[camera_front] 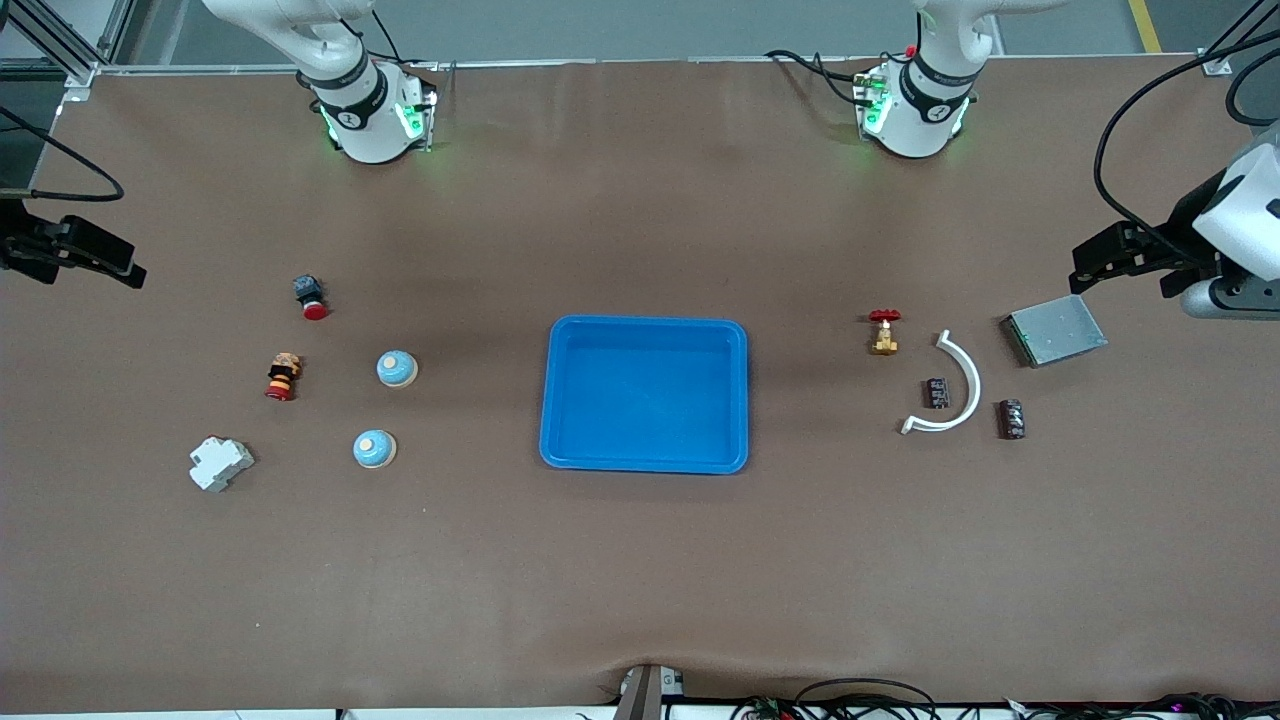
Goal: Place electrolytic capacitor and blue bell in tray
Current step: 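Move both grippers out from the rest pose toward the objects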
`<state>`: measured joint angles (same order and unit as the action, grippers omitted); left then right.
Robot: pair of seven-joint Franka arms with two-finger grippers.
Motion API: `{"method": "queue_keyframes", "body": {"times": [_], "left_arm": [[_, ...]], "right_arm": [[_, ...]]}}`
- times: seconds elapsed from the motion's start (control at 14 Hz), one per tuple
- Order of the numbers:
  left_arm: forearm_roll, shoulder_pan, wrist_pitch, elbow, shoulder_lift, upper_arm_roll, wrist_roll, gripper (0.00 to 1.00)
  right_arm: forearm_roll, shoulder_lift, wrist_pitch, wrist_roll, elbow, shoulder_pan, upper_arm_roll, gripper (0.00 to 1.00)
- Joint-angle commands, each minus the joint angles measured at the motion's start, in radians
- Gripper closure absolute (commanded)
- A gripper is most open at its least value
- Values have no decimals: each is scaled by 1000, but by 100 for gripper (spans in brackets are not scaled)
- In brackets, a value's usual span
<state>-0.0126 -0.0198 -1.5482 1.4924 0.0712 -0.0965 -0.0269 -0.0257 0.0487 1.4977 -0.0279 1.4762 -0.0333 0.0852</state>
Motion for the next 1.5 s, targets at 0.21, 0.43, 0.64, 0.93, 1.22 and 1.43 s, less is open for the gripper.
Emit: {"method": "queue_keyframes", "body": {"times": [0.21, 0.43, 0.64, 0.93, 1.22, 1.43], "left_arm": [[16, -8, -4, 3, -2, -3, 15, 0], [16, -11, -6, 3, 15, 1, 18, 0], [14, -49, -13, 2, 51, 1, 18, 0], [19, -103, -70, 3, 119, 1, 21, 0], [19, -130, -102, 6, 174, 1, 44, 0], [19, -169, -107, 9, 212, 0, 67, 0]], "right_arm": [[-10, -36, 12, -14, 35, 6, -7, 0], [-10, -33, 19, -9, 30, 6, -5, 0], [-10, -30, 27, -9, 27, 10, -5, 0], [-10, -30, 45, -17, 56, 7, -5, 0], [-25, -33, 153, -17, 166, -19, -5, 0], [-28, -36, 251, -32, 281, -40, -7, 0]]}}
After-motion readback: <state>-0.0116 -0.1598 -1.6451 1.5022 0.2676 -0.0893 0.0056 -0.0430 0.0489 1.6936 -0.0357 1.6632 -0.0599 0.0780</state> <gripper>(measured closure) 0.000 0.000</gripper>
